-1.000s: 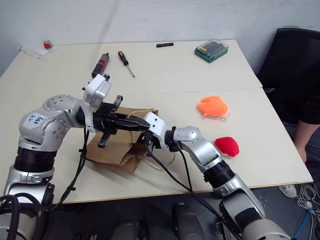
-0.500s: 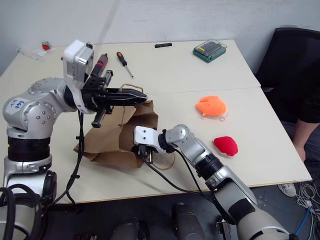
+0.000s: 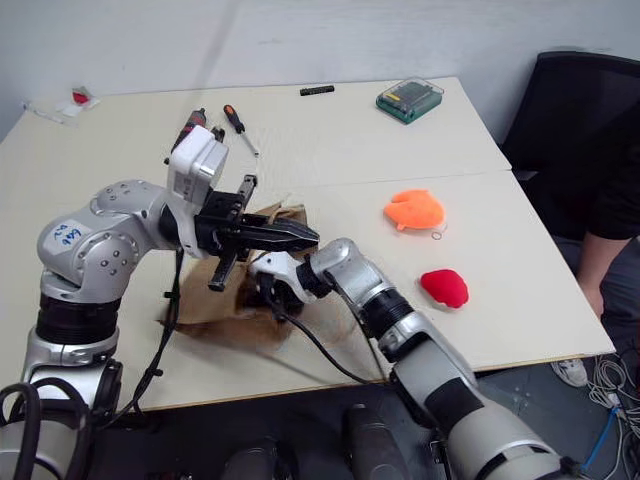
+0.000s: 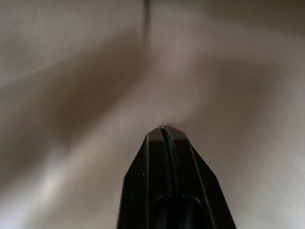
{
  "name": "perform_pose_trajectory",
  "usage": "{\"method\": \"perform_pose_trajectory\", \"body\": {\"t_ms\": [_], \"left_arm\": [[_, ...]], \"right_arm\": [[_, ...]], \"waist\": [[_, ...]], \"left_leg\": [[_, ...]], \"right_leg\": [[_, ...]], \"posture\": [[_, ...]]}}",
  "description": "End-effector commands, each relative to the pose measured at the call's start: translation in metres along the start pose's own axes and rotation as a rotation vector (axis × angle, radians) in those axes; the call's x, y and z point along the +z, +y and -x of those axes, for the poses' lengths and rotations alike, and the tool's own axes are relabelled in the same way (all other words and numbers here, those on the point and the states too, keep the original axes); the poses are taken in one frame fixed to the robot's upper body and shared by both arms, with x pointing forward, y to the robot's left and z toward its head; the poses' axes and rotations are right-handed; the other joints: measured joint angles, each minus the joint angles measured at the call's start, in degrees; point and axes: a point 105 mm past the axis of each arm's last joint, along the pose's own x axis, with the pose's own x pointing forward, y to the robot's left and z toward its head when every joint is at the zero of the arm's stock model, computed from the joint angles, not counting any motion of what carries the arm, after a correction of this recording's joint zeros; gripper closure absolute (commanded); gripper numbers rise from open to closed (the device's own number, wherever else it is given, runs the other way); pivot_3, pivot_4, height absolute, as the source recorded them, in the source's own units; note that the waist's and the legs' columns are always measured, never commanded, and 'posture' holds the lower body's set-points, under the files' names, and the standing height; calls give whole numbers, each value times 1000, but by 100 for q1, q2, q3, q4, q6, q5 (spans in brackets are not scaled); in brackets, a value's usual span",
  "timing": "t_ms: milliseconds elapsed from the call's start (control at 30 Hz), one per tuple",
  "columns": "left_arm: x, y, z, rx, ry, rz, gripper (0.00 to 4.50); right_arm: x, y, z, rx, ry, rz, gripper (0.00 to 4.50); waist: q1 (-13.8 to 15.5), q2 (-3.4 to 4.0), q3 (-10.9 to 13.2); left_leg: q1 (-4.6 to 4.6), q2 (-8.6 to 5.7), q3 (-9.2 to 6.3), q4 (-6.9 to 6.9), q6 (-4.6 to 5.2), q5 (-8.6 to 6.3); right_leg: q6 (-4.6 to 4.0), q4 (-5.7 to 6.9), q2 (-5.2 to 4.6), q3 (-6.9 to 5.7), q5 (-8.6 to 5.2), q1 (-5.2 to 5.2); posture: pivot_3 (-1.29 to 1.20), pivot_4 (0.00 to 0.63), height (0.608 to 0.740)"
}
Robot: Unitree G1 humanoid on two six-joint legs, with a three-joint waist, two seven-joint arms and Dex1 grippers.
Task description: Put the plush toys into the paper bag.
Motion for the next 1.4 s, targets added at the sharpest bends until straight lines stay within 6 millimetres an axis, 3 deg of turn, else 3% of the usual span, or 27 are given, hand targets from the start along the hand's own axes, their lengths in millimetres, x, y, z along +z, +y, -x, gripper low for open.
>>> {"method": "perform_pose_trajectory", "body": {"t_ms": [33, 233, 367, 500, 600, 700, 833, 967, 1133, 1233, 1400], "left_arm": [[9, -4, 1, 2, -6, -55, 4500], [12, 1, 9, 55, -10, -69, 4500], [14, 3, 11, 68, -14, -77, 4500], [54, 19, 33, 185, -129, -92, 4500], [69, 21, 36, 198, -166, -89, 4500], [64, 19, 30, 184, -137, -83, 4500], [39, 19, 22, 176, -55, -70, 4500], [21, 23, 19, 189, 0, -76, 4500], [6, 28, 19, 197, 50, -79, 4500], [8, 29, 21, 194, 44, -73, 4500], [8, 27, 24, 180, 50, -69, 4500]], "right_arm": [[10, 6, -3, 28, -99, -148, 4482], [-25, -22, -20, -249, 8, -257, 4482], [-30, -27, -19, -299, 34, -238, 4482], [-43, -37, 1, -404, 159, -35, 4482], [-45, -41, 13, -444, 159, -17, 4482], [-46, -41, 18, -458, 148, -24, 4482], [-42, -41, 25, -482, 104, -23, 4482], [-28, -34, 34, -489, 13, 9, 4482], [-4, -2, 50, -433, -116, 114, 4482], [3, 25, 86, -505, -155, 147, 4482], [-6, 51, 129, -644, -135, 124, 4482]], "waist": [[1, 0, 0], [-24, 0, -3], [-15, 1, -6], [32, 1, -8], [107, 2, -8], [136, 3, -9], [142, 3, -8], [159, 3, -8], [150, 3, -7], [156, 6, -4], [166, 4, -3]], "left_leg": [[0, 0, -2, 0, 0, 0], [2, -2, -2, 1, -4, 0], [10, -4, -2, 1, -17, 7], [7, -7, -12, 19, -17, 7], [3, -10, -18, 21, -17, 7], [4, -9, -18, 20, -17, 7], [5, -9, -18, 17, -17, 7], [0, -10, -19, 19, -17, 7], [-4, -8, -16, 7, -18, 7], [-13, -7, -17, 0, -18, 7], [-13, -8, -19, -1, -18, 7]], "right_leg": [[-1, 0, -1, -1, 0, 0], [-1, -4, -3, 0, -1, 3], [-5, -11, -2, 1, -3, 5], [-4, -4, -4, -4, -2, 11], [-4, -6, -7, -9, -2, 13], [-4, -8, -7, -9, -2, 14], [-4, -8, -6, -9, -2, 14], [-4, -10, -7, -9, -2, 13], [-4, -17, -1, -7, -2, 5], [-3, -24, 1, -7, -3, -4], [-2, -29, 1, -7, -3, -2]], "posture": [[0, 150, 740], [0, 150, 740], [0, 150, 740], [0, 150, 740], [0, 150, 740], [0, 150, 740], [0, 150, 740], [0, 150, 740], [0, 150, 740], [0, 150, 740], [0, 150, 740]]}}
